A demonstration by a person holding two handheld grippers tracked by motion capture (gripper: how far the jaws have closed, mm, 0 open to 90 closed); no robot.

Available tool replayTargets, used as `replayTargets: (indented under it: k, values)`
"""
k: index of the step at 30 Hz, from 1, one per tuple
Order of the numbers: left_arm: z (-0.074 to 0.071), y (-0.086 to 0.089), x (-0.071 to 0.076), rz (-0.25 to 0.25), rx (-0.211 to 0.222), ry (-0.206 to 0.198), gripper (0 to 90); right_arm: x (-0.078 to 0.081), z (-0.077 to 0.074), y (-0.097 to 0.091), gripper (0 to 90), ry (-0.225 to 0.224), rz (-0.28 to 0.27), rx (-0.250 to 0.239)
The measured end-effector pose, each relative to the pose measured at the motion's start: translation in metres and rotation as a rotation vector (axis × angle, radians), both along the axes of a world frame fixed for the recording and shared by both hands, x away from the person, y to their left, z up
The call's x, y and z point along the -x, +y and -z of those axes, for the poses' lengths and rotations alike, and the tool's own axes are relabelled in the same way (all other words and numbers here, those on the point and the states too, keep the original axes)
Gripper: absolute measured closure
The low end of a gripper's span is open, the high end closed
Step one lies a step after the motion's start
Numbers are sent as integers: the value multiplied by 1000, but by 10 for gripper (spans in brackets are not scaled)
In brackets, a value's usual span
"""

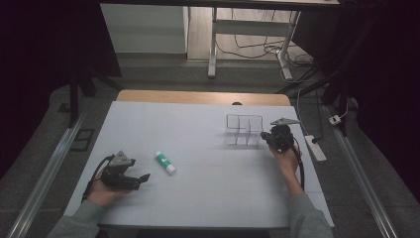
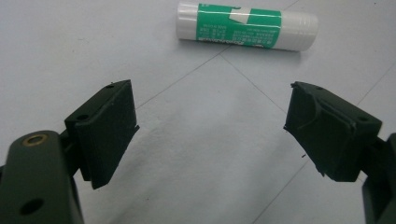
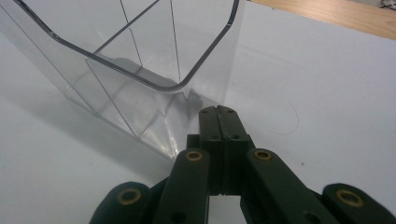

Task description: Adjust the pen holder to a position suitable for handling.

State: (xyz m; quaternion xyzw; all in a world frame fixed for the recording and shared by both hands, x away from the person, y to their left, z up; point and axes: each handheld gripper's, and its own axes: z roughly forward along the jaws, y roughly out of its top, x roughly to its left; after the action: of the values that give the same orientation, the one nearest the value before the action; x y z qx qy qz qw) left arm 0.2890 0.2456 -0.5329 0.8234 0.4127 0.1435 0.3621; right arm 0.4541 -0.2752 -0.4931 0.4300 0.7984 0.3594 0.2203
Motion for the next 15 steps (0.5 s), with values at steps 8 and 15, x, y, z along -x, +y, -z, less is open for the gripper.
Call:
replayTargets:
  k: [8,15]
  values:
    - [0,0,0,-1,-5,-3,165,-1,0,1,893,-10,-1,22]
    - [0,-1,0,0,-5,-1,165,-1,0,4,893,-12,-5,25]
